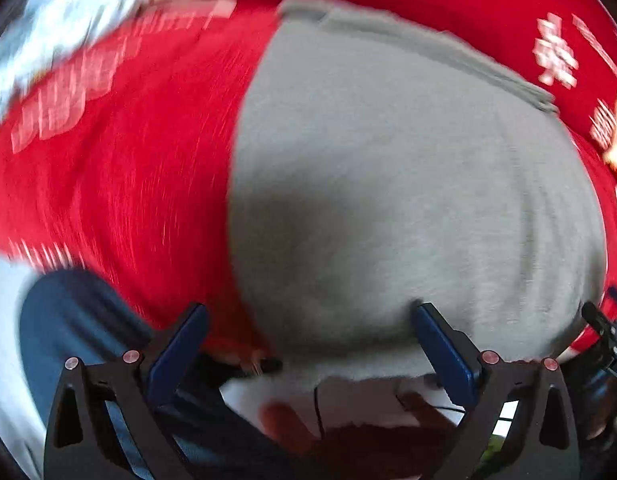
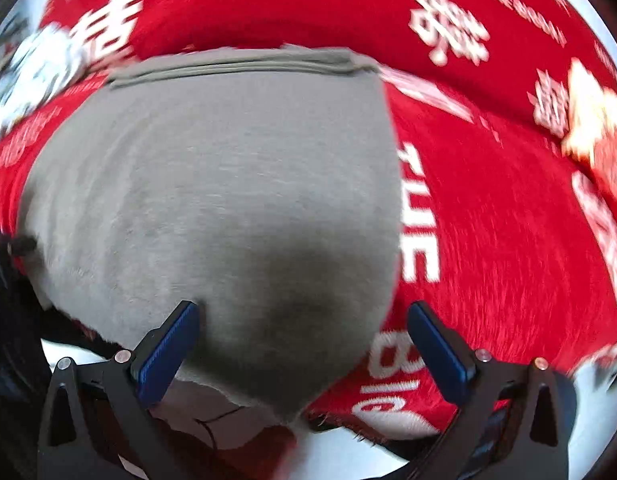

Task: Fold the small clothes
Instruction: 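Move both open tools to the ribbed hem of the grey sweater, then close the left tool on the ribbed hem while the right tool grasps it too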

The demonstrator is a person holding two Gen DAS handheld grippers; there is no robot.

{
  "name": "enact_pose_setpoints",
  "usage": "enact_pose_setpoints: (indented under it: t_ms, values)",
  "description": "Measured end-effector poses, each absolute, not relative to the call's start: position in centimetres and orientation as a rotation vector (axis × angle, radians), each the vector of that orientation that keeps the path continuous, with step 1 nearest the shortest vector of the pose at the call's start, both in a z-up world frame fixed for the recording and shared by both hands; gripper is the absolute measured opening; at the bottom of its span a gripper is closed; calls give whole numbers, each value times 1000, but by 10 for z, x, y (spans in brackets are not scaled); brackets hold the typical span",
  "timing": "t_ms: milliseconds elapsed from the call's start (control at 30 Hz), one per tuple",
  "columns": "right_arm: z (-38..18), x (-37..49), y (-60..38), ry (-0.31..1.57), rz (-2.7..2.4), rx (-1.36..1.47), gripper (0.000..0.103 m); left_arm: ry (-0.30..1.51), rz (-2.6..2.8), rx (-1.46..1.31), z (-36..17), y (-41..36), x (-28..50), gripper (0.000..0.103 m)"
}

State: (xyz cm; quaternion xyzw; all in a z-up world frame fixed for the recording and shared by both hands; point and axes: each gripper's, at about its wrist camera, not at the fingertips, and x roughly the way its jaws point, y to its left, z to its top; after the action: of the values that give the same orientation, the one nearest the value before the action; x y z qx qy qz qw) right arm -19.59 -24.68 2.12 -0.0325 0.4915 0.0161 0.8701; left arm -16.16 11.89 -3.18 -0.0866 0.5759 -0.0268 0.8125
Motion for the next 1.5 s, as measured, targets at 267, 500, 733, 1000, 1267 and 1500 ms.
enact_pose_setpoints:
  t_ms: [267, 500, 733, 1000, 1267, 1500]
  values:
    - [19, -199, -231, 1029, 95, -129, 44, 1206, -197, -137, -23, 87, -170, 39]
    - [62, -182, -271, 941, 260, 197, 15, 995, -264, -181, 42, 88, -153, 12]
    - [94, -110, -269, 826, 234, 264, 15, 920, -236, -187, 68, 94, -72, 12]
    - [54, -57, -260, 947, 212, 245, 27, 1053, -305, -317, 22, 109, -40, 48]
    - [59, -98, -278, 875, 270, 332, 74, 1022, -414, -411, 22, 121, -63, 67]
    - [47, -91, -267, 914, 291, 319, 70, 1056, -462, -420, 24, 92, -47, 62]
